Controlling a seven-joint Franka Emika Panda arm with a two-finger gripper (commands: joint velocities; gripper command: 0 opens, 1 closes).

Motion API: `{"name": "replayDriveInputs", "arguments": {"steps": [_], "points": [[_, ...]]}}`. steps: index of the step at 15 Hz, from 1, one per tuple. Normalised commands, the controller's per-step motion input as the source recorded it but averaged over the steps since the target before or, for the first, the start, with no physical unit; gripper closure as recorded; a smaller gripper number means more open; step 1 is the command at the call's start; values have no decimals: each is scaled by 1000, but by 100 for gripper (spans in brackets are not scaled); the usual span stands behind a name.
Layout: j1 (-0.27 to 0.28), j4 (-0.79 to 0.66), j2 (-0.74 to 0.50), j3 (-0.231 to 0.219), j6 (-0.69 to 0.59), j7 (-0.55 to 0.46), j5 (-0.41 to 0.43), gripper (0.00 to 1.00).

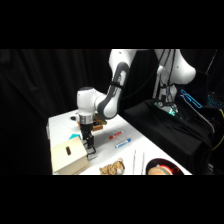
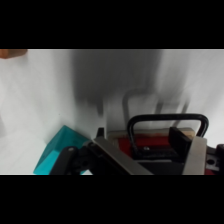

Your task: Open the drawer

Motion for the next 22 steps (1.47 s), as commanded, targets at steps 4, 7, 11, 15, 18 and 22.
{"name": "replayDriveInputs", "arguments": {"steps": [4,7,11,15,18,22], "points": [[-156,-85,63,149,291,-219,96,0],[-107,-19,110,108,236,-159,38,0],[-79,-107,6,84,220,-113,-9,0],[-54,-412,-258,28,239,-63,-64,0],[-86,-610,-410,12,234,-37,-82,0],[-142,-586,-417,40,192,-34,-77,0]]}}
